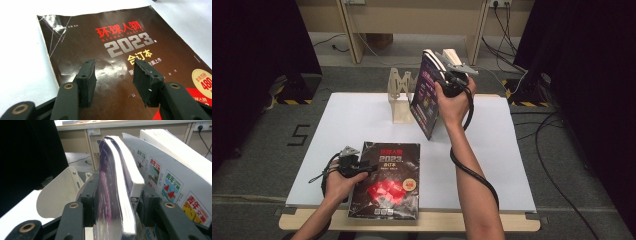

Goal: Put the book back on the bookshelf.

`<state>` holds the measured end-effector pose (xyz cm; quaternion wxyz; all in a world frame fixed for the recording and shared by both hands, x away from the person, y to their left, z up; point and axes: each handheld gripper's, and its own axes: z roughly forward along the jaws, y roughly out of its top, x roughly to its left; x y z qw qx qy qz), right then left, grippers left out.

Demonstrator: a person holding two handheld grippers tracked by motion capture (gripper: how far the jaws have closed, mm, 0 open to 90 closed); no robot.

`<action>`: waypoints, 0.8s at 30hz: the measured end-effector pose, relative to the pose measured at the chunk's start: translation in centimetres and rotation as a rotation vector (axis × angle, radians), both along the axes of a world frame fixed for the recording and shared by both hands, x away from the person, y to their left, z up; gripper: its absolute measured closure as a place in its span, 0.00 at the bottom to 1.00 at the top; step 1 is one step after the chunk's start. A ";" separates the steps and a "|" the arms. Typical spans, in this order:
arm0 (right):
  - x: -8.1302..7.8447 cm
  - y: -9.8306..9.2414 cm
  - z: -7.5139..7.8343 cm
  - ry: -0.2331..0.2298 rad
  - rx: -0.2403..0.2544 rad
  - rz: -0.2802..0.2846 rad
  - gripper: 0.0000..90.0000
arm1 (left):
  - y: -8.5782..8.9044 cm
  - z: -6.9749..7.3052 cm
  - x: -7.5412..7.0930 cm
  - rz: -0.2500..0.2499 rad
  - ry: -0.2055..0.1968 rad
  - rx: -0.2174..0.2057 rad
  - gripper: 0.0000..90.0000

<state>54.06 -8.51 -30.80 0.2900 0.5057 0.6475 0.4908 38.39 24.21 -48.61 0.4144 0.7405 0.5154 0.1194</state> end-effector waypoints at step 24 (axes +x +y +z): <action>1.4 0.4 0.1 0.090 -0.017 0.019 0.84 | -0.2 -0.1 0.0 -0.006 0.001 0.001 0.58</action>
